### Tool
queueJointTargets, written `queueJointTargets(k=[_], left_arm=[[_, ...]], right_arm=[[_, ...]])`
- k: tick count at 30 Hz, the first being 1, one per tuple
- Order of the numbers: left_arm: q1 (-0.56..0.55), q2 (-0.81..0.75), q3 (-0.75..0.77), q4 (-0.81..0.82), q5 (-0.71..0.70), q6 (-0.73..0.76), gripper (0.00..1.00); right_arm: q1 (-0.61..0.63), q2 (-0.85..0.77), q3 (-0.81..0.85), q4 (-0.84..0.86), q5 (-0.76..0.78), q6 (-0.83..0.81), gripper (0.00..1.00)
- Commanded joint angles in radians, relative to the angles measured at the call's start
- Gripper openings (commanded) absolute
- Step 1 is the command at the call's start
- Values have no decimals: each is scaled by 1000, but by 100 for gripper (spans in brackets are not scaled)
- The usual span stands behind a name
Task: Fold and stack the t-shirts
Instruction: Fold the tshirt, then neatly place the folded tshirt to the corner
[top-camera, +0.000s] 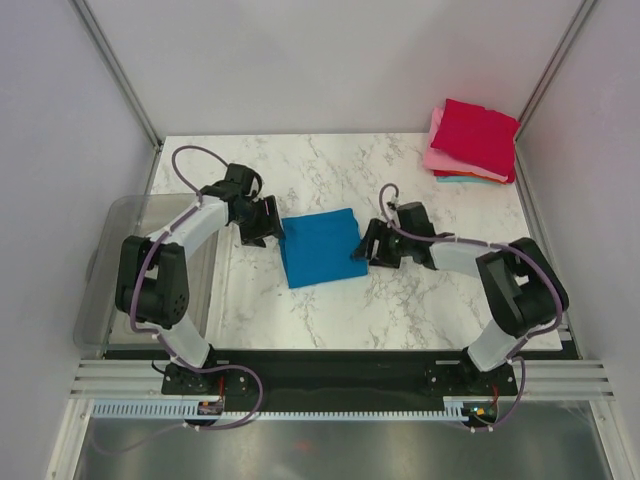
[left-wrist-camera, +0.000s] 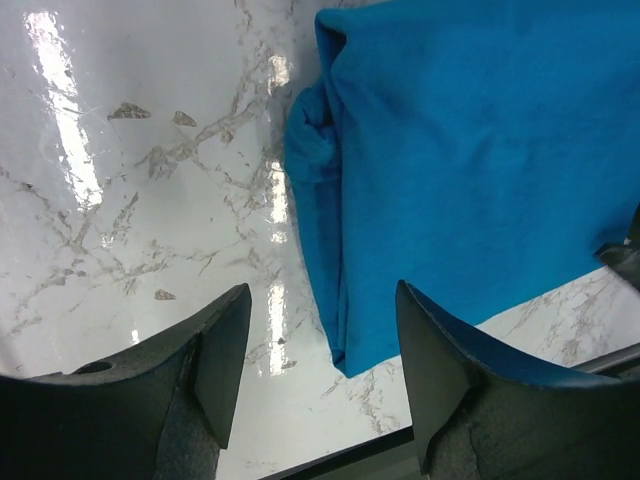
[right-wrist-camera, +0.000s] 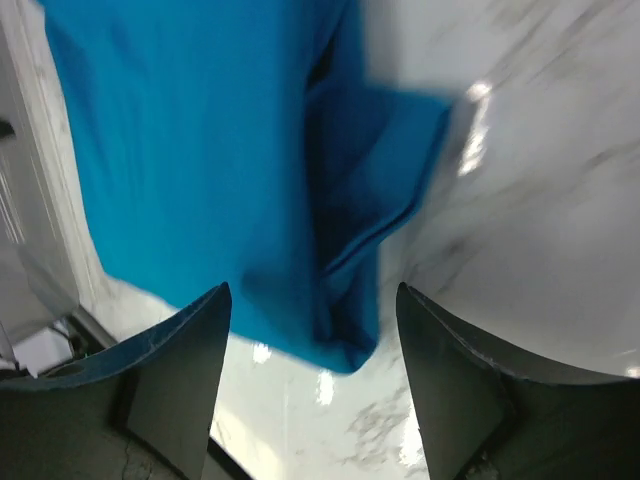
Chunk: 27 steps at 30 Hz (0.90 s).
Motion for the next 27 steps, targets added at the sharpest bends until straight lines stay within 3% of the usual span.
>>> queueJointTargets(k=[1, 6, 8, 12, 16, 22, 27], left_arm=[[-10, -26, 5, 63, 52, 25, 66], [-10, -70, -39, 63, 54, 31, 66], [-11, -111, -57, 61, 66, 37, 66], [-11, -207, -128, 55, 67, 57, 66], [-13, -288, -194, 52, 55, 75, 66], [-18, -337, -289, 72, 21, 97, 65], [-54, -343, -295, 80, 18, 97, 65]], right_arm=[[146, -109, -118, 165, 106, 138, 74], [283, -238, -180, 161, 174, 193, 73], [283, -296, -159, 90, 217, 158, 75], [269, -371, -81, -196, 341, -10, 91], [187, -413, -96, -222, 319, -12, 98], [102, -278, -35, -104, 243, -1, 98], [84, -62, 79, -29, 216, 18, 97]])
